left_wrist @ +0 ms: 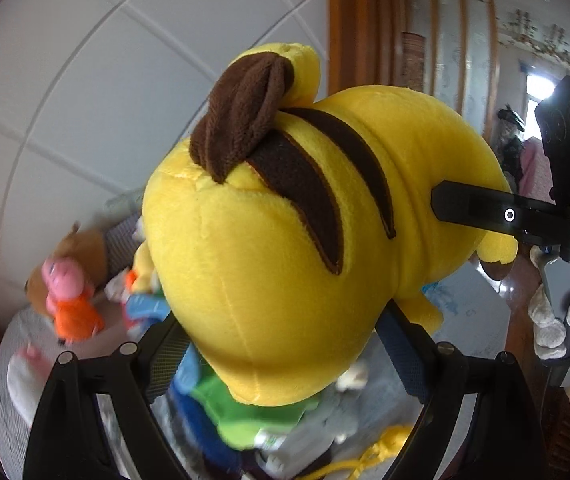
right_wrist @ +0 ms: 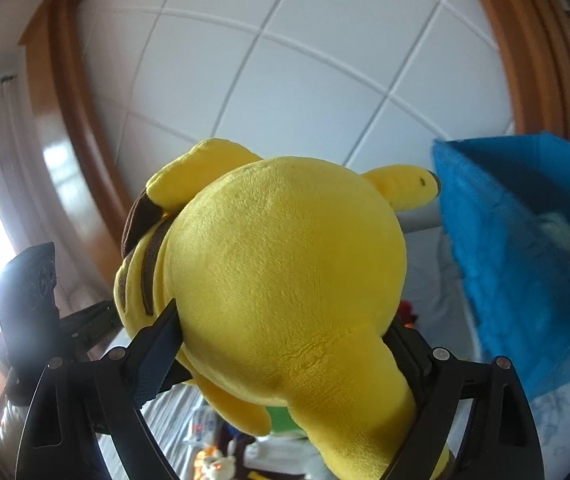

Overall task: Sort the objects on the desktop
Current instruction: 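Lift the Pikachu with both tools and carry it over the crate, then lower the Pikachu into the crate and open both tools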

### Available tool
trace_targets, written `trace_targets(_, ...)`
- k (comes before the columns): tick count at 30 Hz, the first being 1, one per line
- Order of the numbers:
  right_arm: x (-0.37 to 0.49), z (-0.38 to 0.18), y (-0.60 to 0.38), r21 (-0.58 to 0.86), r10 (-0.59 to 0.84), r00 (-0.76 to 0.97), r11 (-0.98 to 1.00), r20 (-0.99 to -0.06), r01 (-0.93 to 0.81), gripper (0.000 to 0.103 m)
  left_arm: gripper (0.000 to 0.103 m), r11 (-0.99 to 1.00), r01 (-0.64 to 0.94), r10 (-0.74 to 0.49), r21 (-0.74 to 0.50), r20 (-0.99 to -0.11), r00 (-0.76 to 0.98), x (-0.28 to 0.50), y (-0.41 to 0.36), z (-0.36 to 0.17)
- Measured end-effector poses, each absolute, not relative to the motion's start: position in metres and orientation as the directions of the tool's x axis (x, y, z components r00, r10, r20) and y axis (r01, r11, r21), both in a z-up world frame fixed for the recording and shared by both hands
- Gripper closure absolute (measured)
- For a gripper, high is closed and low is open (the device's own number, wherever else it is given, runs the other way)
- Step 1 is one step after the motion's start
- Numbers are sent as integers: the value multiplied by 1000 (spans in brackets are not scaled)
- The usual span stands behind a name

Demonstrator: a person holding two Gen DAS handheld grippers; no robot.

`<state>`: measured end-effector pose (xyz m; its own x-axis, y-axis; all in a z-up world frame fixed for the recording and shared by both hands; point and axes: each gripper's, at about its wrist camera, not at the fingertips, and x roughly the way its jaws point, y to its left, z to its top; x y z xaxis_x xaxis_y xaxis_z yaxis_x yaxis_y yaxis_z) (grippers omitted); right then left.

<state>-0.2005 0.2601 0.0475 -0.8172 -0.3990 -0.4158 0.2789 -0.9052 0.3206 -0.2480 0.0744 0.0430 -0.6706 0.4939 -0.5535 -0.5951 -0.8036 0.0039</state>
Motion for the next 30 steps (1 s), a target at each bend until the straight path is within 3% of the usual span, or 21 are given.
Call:
trace_targets(11, -219, 113, 449, 284, -273, -907, -941, -322, 182, 12, 13, -723, -689, 572, 52, -513, -640, -297, 294, 113)
trace_targets(19, -267, 100, 603, 321, -235, -883, -941, -406, 103, 12, 13, -702, -712, 562, -10, -623, -544, -352, 448, 92)
trace_targets(28, -306, 52, 690, 374, -235, -828, -927, -508, 33, 7, 13, -768, -640, 468, -7, -688, -555, -366, 483, 66)
trace_targets(30, -312, 44, 701, 378, -226, -827, -925, -514, 18, 2, 6, -783, -622, 446, -4, -701, -556, -369, 489, 61)
